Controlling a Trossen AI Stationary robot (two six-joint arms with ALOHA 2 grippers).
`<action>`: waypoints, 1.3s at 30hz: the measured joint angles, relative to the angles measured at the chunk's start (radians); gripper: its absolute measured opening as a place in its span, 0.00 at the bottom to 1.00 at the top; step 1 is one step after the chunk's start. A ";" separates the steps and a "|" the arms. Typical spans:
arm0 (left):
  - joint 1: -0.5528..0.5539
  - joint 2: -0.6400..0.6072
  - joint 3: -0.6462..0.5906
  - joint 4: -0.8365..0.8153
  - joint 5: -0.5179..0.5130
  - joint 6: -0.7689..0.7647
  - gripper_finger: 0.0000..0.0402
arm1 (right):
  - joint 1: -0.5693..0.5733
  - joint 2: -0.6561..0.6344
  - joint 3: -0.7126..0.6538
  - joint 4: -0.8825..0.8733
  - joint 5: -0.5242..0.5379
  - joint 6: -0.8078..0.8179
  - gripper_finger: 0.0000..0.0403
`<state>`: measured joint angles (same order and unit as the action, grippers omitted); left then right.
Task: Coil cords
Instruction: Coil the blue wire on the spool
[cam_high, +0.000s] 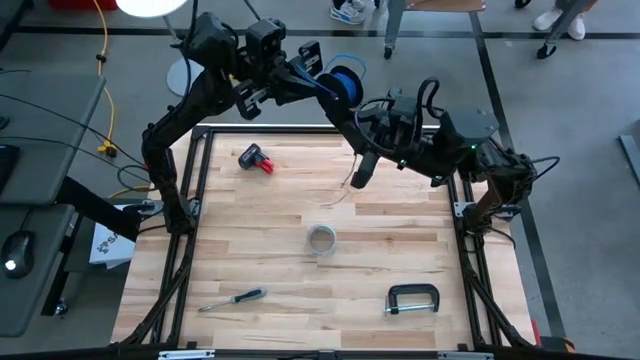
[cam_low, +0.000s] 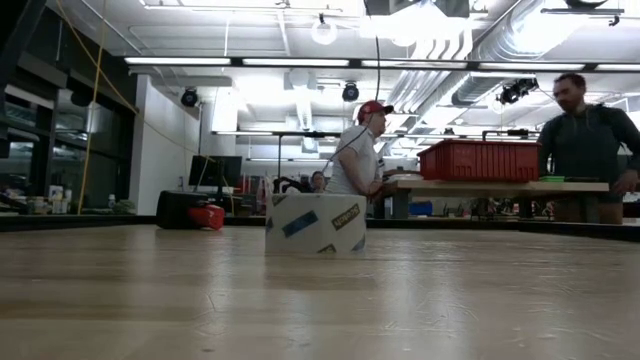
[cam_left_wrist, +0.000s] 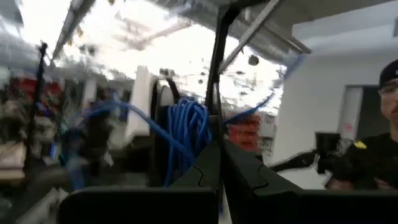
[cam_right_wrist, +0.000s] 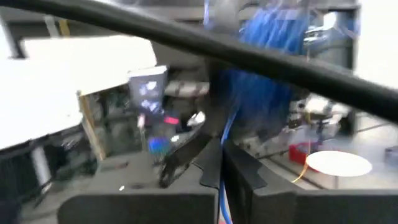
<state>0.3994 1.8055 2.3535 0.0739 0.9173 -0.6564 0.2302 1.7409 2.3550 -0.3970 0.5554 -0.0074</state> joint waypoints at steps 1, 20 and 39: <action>0.002 -0.005 0.000 0.027 -0.009 -0.012 0.00 | 0.000 0.000 0.000 -0.020 -0.009 0.001 0.00; 0.001 -0.171 0.004 0.080 -0.015 -0.091 0.00 | -0.060 0.060 0.000 -0.469 0.011 0.077 0.44; -0.006 -0.163 0.003 0.023 -0.029 -0.100 0.00 | -0.140 0.110 0.000 0.255 -0.066 -0.143 0.61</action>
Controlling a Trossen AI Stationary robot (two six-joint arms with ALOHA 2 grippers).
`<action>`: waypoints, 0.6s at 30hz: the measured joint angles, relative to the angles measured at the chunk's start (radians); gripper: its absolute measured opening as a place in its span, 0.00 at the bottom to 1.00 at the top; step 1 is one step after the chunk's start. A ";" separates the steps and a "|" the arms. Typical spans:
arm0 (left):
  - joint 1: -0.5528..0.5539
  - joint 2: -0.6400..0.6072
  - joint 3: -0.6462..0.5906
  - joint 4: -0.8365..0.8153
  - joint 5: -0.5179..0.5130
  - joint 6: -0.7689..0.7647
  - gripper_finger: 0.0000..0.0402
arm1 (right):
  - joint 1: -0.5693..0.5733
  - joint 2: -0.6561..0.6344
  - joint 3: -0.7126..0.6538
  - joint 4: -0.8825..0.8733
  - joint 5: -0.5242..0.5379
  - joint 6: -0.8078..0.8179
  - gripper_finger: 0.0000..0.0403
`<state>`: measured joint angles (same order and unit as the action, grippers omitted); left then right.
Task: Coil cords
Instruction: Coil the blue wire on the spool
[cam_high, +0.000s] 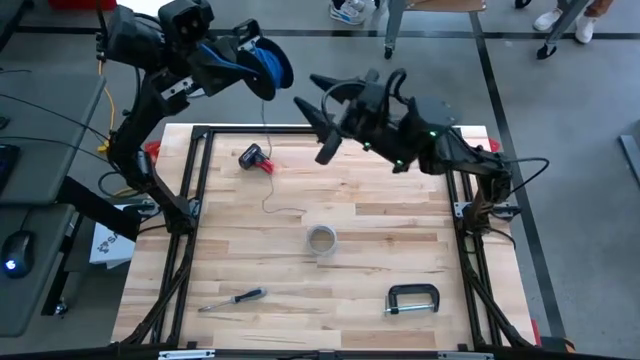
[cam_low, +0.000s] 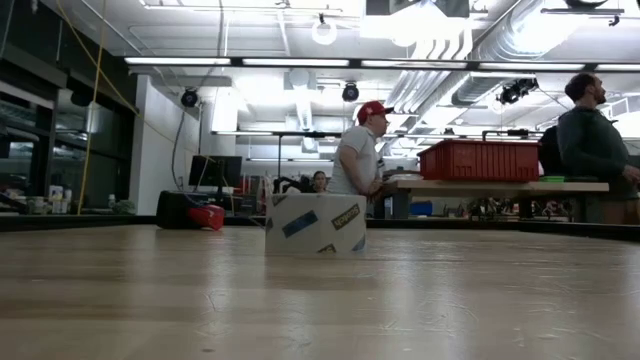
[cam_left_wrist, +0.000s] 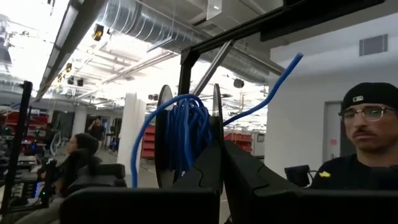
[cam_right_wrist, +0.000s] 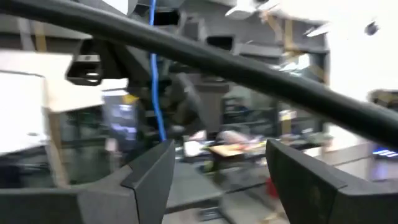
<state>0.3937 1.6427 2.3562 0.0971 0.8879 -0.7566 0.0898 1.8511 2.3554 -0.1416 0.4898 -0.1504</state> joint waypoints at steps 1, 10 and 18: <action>-0.001 0.002 0.000 0.000 -0.002 0.000 0.00 | -0.008 0.002 0.000 -0.002 -0.041 0.037 0.61; -0.014 0.039 -0.001 -0.003 0.006 -0.044 0.00 | -0.032 0.024 0.000 0.012 -0.202 0.126 0.61; -0.022 0.052 0.000 -0.005 0.016 -0.048 0.00 | -0.044 0.024 0.000 0.002 -0.228 0.172 0.60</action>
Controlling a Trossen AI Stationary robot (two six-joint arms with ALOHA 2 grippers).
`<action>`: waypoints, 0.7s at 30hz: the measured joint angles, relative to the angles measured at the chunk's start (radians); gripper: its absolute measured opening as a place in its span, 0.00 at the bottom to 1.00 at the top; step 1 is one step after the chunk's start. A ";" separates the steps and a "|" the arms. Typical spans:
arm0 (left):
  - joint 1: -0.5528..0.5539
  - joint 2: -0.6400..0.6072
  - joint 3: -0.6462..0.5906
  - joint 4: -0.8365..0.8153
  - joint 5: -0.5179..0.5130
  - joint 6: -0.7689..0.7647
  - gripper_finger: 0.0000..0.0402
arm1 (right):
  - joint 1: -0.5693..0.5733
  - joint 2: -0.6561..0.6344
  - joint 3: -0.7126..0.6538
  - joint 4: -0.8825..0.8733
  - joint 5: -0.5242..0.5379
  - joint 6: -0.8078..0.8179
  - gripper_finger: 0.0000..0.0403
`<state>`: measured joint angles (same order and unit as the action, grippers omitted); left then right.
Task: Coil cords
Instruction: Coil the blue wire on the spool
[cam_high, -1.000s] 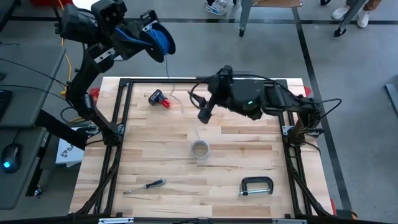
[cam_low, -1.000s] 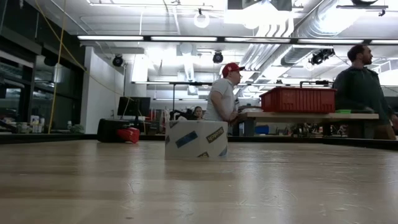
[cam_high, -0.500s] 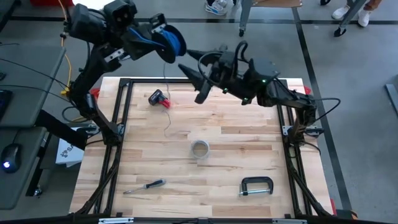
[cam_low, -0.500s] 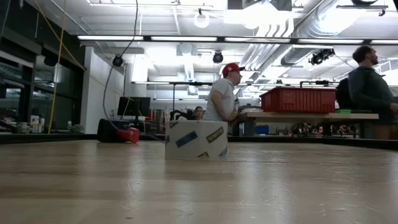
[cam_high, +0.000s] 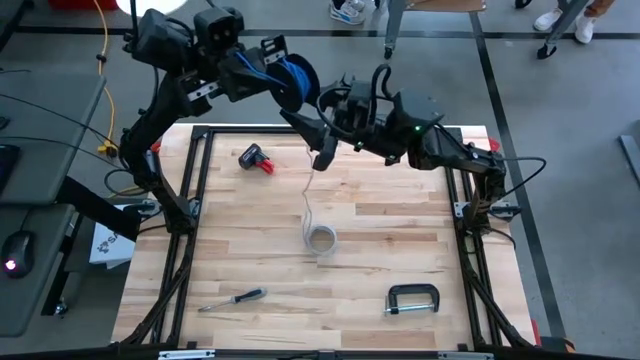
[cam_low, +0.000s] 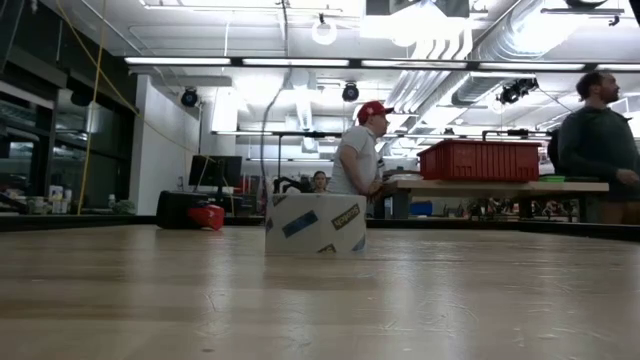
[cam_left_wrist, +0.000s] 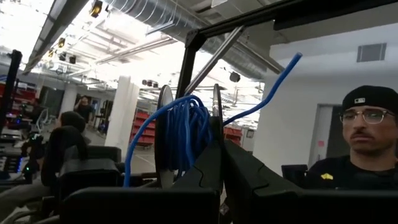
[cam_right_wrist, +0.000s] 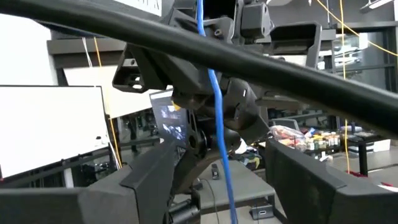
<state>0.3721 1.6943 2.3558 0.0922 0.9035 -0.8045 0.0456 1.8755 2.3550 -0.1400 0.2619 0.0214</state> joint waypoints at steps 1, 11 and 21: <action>0.000 0.000 0.000 0.002 0.000 0.003 0.00 | 0.000 0.000 0.000 -0.001 0.000 0.000 0.59; 0.000 -0.001 0.000 0.015 0.000 0.004 0.00 | 0.000 0.015 0.000 -0.054 0.031 0.005 0.37; 0.000 -0.003 0.000 0.017 0.002 0.004 0.00 | 0.000 0.026 0.000 -0.092 0.031 0.006 0.24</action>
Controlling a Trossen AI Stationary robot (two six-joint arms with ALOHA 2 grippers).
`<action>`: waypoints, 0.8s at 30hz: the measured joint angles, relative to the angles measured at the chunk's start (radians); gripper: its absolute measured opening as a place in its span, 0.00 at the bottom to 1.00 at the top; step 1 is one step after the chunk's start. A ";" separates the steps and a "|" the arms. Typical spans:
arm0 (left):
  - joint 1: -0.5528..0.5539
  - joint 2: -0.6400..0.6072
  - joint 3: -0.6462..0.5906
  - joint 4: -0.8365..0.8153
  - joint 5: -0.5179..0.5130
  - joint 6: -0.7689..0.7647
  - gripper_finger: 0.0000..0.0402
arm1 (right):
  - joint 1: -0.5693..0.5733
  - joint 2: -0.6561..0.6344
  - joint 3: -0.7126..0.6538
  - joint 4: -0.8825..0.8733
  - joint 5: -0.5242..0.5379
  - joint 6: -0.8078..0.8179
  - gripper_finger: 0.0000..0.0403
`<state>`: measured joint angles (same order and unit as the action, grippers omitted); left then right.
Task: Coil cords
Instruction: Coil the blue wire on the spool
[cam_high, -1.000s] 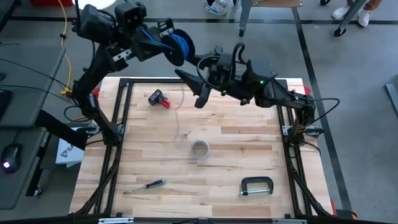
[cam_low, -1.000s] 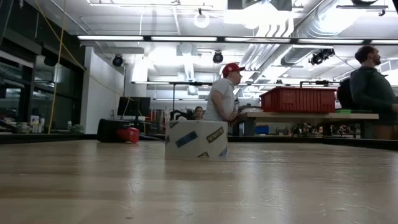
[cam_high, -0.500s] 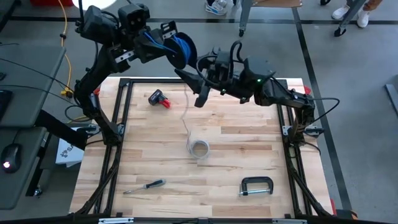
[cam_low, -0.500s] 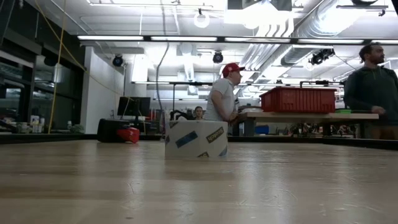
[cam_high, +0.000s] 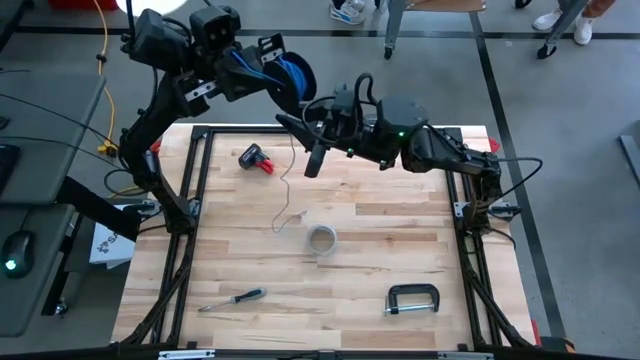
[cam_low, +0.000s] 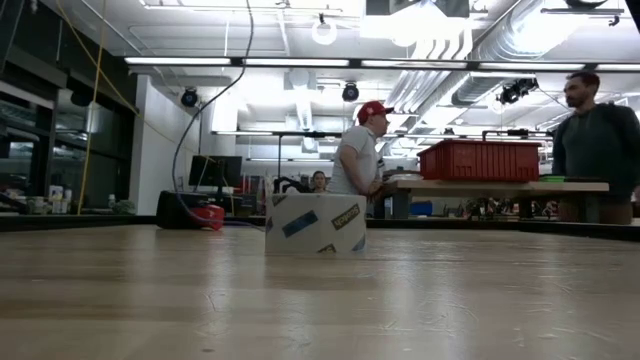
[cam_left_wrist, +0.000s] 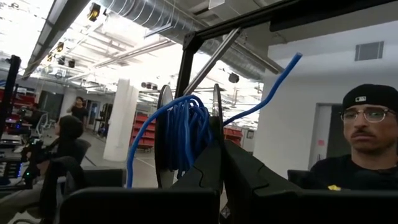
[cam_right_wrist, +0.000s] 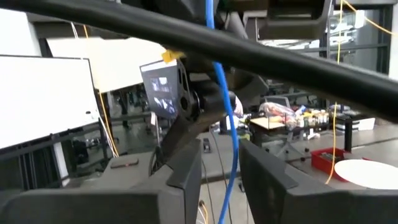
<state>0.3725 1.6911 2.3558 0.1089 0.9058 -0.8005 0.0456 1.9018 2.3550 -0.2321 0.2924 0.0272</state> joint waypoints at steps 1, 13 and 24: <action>0.000 -0.002 0.000 -0.001 0.000 0.000 0.00 | 0.000 0.000 0.000 -0.007 0.000 0.000 0.24; 0.007 -0.010 0.000 0.001 0.003 0.000 0.00 | 0.001 0.000 0.000 -0.014 -0.006 0.045 0.24; 0.007 -0.010 0.000 0.008 0.003 0.009 0.00 | 0.000 0.000 0.000 -0.026 -0.012 0.047 0.24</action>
<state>0.3794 1.6810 2.3558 0.1169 0.9092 -0.7918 0.0456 1.9015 2.3550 -0.2583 0.2802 0.0739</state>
